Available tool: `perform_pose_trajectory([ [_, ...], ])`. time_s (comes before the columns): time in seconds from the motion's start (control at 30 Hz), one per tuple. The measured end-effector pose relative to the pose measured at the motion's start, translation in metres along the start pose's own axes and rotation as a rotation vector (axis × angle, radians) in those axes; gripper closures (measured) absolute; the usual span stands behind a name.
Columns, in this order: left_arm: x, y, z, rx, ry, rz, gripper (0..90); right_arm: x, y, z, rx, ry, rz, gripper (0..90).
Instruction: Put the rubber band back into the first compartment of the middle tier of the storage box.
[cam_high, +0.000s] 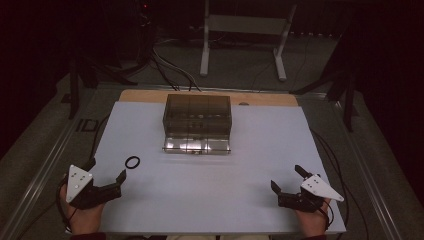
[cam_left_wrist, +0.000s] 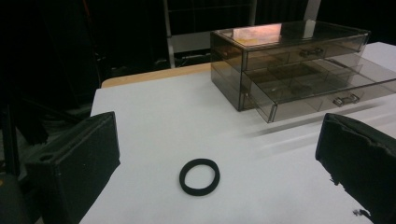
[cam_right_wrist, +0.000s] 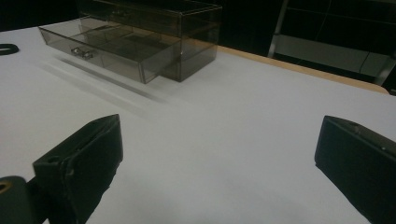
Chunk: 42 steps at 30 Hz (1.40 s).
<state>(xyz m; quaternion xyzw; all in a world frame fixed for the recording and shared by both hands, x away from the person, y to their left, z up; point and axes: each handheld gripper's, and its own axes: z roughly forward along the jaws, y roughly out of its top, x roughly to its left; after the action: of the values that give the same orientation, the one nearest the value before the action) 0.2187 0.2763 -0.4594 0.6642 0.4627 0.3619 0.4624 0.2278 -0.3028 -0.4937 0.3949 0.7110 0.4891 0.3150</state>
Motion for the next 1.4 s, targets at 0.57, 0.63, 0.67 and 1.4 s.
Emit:
perform_pose_trajectory([
  [0.57, 0.007, 0.008, 0.019, 0.030, -0.004, -0.011, 0.4, -0.003, 0.000, -0.003, -0.014, -0.017, 0.010, 1.4],
  [0.63, 0.009, 0.009, 0.022, 0.033, -0.001, -0.016, 0.4, -0.003, 0.000, -0.004, -0.017, -0.021, 0.013, 1.4],
  [0.67, 0.009, 0.009, 0.022, 0.033, -0.001, -0.016, 0.4, -0.004, 0.000, -0.004, -0.018, -0.023, 0.014, 1.4],
  [1.4, 0.015, 0.008, 0.049, 0.066, 0.051, -0.041, 0.4, -0.004, 0.000, -0.007, -0.029, -0.043, 0.013, 1.4],
])
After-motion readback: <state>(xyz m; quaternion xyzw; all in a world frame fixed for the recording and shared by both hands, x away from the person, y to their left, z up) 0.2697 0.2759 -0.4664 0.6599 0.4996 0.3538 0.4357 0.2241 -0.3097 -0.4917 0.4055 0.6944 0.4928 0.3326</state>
